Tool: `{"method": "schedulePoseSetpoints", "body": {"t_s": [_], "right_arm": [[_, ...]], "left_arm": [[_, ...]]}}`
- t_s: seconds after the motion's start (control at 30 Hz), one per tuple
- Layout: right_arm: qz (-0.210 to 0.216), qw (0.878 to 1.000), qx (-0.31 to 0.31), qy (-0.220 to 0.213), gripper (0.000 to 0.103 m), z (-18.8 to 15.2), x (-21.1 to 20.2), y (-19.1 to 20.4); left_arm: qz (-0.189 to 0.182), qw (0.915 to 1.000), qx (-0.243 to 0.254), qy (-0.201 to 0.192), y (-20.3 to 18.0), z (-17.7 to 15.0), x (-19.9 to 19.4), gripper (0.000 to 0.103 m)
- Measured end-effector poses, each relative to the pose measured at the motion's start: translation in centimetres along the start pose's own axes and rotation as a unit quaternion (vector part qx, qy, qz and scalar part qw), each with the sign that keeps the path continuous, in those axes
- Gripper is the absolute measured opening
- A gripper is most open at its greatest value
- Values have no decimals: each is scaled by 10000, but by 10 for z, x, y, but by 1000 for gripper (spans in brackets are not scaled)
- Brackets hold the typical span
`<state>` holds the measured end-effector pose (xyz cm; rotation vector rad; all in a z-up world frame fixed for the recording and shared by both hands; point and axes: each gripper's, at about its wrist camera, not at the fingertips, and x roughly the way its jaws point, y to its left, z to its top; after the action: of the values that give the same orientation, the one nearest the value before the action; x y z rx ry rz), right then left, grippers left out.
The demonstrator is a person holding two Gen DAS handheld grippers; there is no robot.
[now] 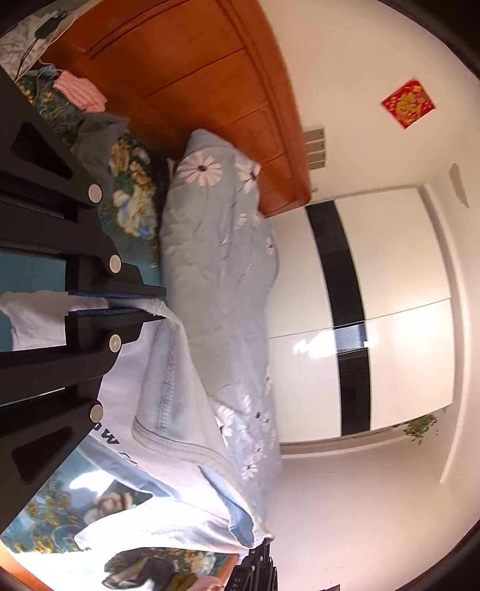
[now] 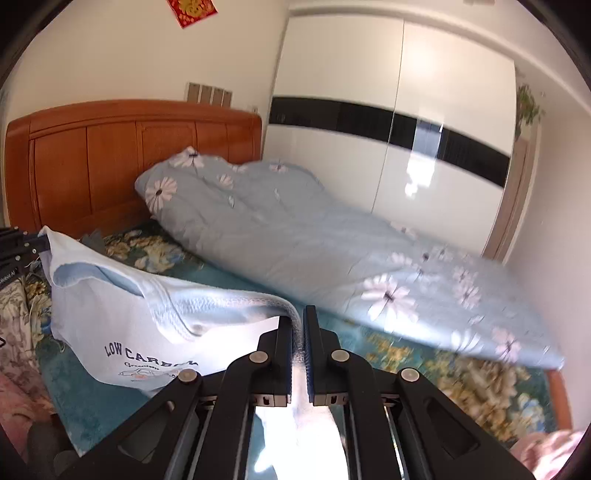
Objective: Fold clothes
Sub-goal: 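Grasp the T-shirt hem with the left gripper while the right gripper holds the shirt, then lift the T-shirt by the hem with both grippers and lay it flat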
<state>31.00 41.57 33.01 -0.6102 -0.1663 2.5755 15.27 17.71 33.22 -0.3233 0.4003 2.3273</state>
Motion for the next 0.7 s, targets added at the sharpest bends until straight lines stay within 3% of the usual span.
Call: {"method": "schedulePoseSetpoints", "body": {"t_s": [0.2,0.4,0.57,0.7], "right_arm": [[-574,9922,-437,-1018,5,62,-99,2],[-829,9828,-806,-1439,5,68,-167,5],[-859,9802,-1034,-1457,5,62,-181,9],[-845,9820,-1105,-1282,5,60,-148,1]], "left_arm": [[450,9962,135,-731,12,67,-75,5],[473,9906,249,-1262,16,79,-123,7],[355,9908,458,-1223,20,86,-120,9],[267,9936,523,-967,20,92,-79,9]]}}
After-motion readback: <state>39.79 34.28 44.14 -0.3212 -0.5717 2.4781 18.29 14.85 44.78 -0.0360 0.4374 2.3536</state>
